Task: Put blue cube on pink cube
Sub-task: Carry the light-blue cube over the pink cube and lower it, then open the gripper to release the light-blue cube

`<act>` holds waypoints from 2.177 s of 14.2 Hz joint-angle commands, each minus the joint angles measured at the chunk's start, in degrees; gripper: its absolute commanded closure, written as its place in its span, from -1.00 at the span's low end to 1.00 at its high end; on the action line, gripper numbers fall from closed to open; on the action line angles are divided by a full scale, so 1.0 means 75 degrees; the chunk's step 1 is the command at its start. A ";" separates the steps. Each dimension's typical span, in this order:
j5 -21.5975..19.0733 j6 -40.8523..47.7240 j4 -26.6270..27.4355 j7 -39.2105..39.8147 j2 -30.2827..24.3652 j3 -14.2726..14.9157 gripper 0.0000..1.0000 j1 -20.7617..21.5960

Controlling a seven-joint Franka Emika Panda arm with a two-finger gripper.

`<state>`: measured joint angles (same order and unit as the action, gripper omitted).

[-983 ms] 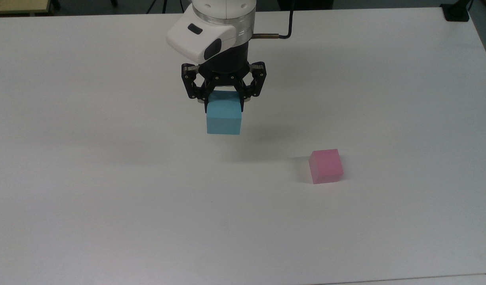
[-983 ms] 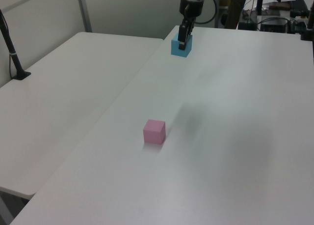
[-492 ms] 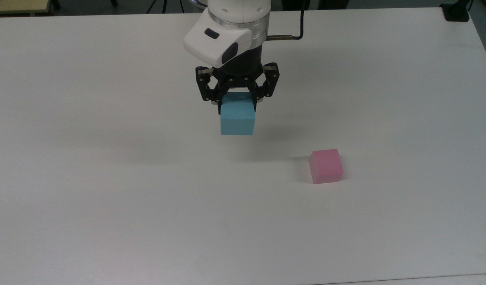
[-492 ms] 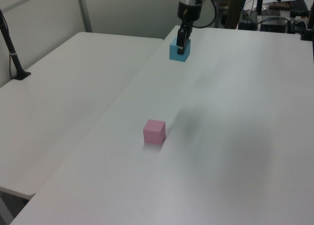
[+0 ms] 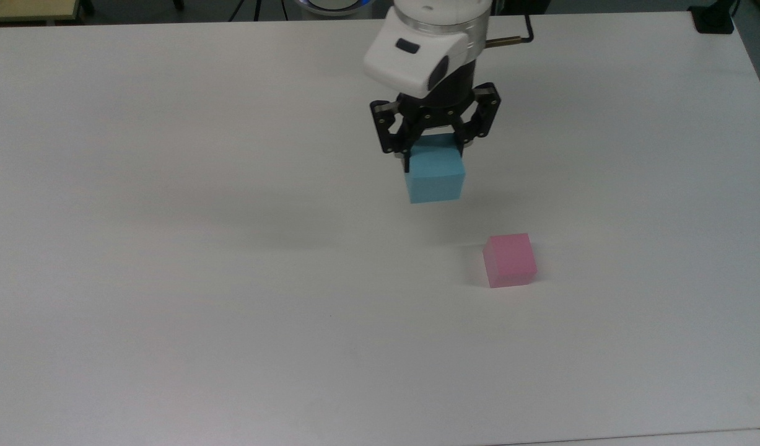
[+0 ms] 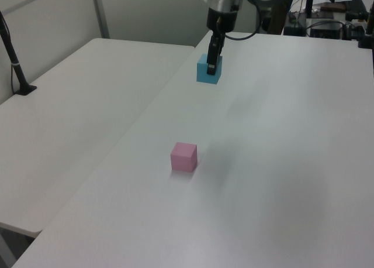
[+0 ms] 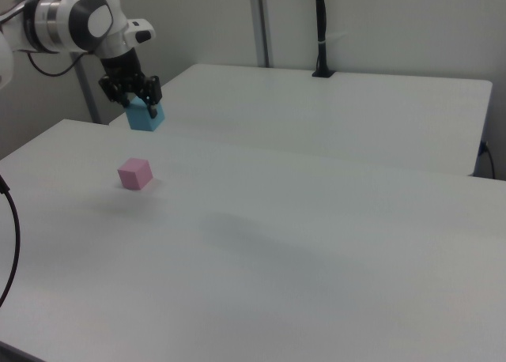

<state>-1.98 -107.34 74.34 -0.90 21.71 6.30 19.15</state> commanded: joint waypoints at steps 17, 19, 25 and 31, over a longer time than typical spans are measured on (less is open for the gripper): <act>0.0276 -0.1683 0.0037 -0.1732 0.1476 -0.0360 -0.07 0.0985; 0.0287 -0.1742 0.0037 -0.1721 0.1558 -0.0301 -0.07 0.0986; 0.0381 -0.2340 -0.0115 -0.1966 0.2074 -0.0113 -0.07 0.1290; 0.0381 -0.2481 -0.0127 -0.2166 0.2215 -0.0102 -1.00 0.1302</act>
<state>-0.03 -124.65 74.17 -15.17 37.31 4.05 27.79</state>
